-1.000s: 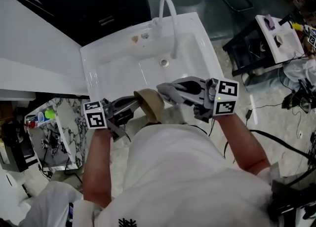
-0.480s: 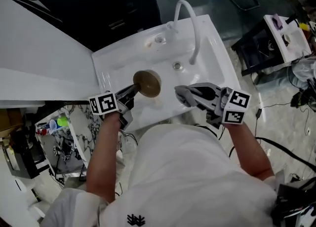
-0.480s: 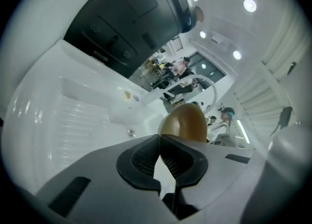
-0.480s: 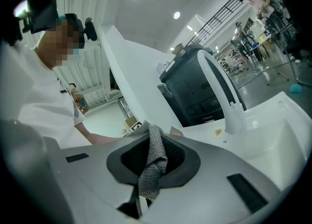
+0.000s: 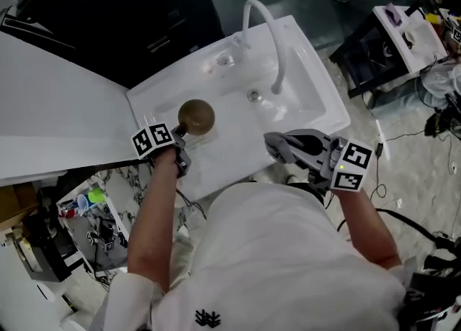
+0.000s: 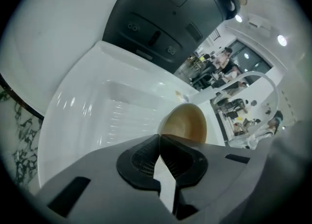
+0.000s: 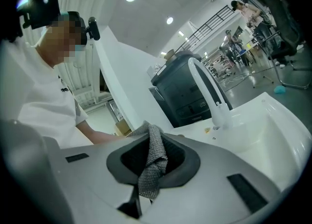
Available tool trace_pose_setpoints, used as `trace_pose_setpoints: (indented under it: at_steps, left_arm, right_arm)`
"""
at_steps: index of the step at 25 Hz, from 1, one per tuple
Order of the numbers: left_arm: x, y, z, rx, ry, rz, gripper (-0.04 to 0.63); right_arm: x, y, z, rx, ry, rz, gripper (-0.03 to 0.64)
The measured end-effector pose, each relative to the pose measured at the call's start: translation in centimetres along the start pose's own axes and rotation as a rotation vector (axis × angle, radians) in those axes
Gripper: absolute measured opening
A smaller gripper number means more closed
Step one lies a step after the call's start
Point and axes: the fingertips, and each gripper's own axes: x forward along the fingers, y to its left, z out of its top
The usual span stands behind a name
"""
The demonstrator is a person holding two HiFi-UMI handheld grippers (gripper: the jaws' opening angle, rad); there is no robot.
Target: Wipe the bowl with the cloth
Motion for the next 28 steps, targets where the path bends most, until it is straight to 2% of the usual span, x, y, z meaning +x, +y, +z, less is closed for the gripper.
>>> trace_pose_setpoints:
  at_steps: [10,17,26,28]
  left_arm:
    - [3.3,4.7,1.3,-0.092,0.066,0.135,0.018]
    - [3.8,5.6,2.1,-0.126,0.083,0.178,0.018]
    - [3.2,6.1,4.2,-0.064,0.072,0.277,0.021]
    - [3.0,6.0,4.4,-0.054,0.064,0.284,0.053]
  right_arm:
    - [-1.1,-0.5,-0.1,0.012,-0.033,-0.059,0.035]
    - [-1.9,-0.9,-0.2,0.024,-0.042,-0.078,0.035]
    - [-2.1,-0.7,0.2,0.002,-0.035,-0.059,0.035]
    - [-2.4,-0.7,0.3,-0.001,-0.031,-0.054,0.035]
